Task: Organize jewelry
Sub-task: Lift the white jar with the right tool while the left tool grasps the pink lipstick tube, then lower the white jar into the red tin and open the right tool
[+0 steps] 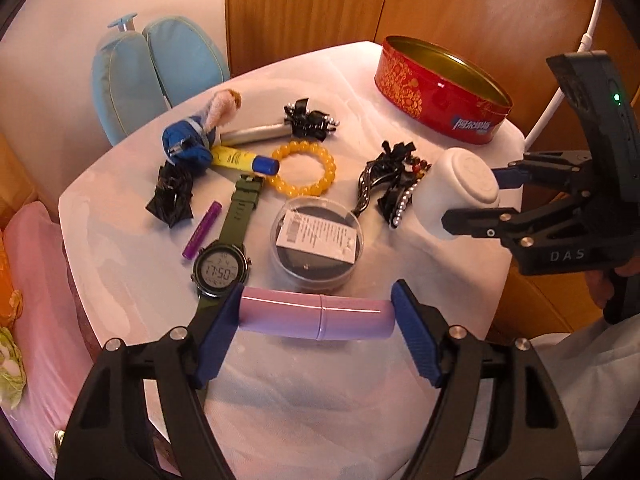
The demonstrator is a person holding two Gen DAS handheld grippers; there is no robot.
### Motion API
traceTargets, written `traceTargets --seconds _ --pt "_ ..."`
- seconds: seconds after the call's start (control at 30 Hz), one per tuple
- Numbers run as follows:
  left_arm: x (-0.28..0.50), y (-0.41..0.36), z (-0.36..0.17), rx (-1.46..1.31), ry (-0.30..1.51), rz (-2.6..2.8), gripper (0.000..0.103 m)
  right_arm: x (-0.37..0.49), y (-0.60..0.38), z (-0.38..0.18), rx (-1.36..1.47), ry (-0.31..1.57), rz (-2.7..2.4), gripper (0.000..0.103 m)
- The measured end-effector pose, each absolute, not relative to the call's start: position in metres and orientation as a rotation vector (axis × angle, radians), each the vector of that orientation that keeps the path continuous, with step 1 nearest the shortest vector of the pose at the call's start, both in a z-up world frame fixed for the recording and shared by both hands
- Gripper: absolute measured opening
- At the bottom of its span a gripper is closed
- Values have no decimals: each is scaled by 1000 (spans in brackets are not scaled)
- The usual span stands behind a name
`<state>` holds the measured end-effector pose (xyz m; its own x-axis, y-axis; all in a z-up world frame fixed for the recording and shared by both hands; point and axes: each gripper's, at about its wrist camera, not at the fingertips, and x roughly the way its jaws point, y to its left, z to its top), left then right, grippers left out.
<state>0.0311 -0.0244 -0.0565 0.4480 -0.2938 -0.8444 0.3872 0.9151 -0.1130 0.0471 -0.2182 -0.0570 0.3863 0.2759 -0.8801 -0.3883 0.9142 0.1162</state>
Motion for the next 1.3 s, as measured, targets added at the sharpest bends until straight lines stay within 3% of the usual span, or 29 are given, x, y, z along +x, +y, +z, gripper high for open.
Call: traceTargets --seconds 0.33,0.73,1.1,1.3 --pt "49 -56 -20 133 920 -501 74 35 -261 -18 -25 1001 343 62" --pt "96 -150 9 64 888 -340 74 109 -389 17 8 856 416 62" --pt "119 -203 21 77 922 -316 74 258 -431 -28 -44 1029 302 62" --pt "142 -203 16 67 917 -341 74 304 -417 -73 -96 1234 263 62"
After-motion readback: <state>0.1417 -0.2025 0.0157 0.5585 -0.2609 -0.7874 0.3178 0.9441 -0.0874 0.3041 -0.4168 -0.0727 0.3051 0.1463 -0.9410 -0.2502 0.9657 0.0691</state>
